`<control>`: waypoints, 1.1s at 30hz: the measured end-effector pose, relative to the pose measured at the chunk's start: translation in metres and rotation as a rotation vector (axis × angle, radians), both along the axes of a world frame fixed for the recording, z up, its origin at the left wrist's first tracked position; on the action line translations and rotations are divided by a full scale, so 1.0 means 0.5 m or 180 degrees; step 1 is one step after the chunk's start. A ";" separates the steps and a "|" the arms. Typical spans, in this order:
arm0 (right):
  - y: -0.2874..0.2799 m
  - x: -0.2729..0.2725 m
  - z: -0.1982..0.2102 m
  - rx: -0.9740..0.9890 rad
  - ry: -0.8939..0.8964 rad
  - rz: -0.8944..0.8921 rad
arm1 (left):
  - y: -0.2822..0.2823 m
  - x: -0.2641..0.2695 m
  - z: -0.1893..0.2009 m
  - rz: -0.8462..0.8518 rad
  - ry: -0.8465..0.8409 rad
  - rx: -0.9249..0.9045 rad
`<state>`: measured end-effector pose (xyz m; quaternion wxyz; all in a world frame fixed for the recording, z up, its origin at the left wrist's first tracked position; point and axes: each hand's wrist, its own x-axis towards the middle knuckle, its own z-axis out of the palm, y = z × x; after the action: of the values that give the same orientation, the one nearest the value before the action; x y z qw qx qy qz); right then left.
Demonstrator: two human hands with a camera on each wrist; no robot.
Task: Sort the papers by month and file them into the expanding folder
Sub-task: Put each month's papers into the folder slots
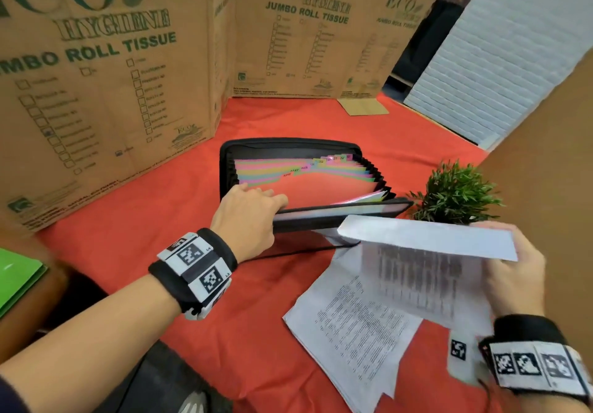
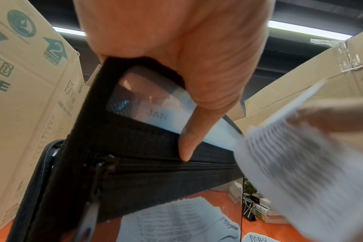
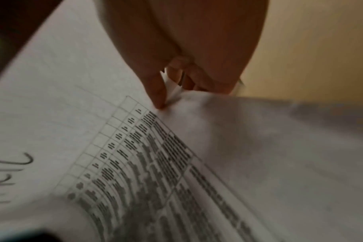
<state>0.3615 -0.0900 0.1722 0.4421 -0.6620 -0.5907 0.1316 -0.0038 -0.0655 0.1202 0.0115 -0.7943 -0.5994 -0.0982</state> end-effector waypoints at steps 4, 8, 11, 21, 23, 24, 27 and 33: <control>0.061 -0.050 0.162 0.0743 -0.1195 0.0026 | 0.001 0.001 -0.005 0.0042 -0.0014 0.0003; 0.113 -0.168 0.246 0.1098 -0.2410 0.0399 | 0.001 0.002 -0.003 0.0042 0.0061 -0.0086; 0.146 -0.250 0.258 0.1138 -0.3191 0.0709 | 0.000 0.002 -0.005 0.0036 0.0083 -0.0085; 0.167 -0.431 0.211 0.0647 -0.4233 0.1427 | 0.005 -0.005 -0.013 0.0011 -0.0210 0.0138; 0.170 -0.451 0.200 0.0600 -0.4175 0.1559 | 0.003 -0.009 -0.019 0.0025 -0.0352 0.0344; 0.174 -0.458 0.197 0.0586 -0.4118 0.1639 | 0.001 -0.011 -0.021 0.0016 -0.0412 0.0500; 0.191 -0.474 0.196 0.0424 -0.3777 0.1900 | -0.002 -0.018 -0.032 -0.0007 -0.0606 0.0862; 0.230 -0.468 0.191 0.0056 -0.3365 0.1824 | -0.003 -0.016 -0.028 0.0072 -0.0653 0.0911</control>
<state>0.1274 0.0249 0.2676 0.0408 -0.4485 -0.8865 -0.1064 -0.0118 -0.0669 0.1061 0.0643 -0.7636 -0.5862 -0.2629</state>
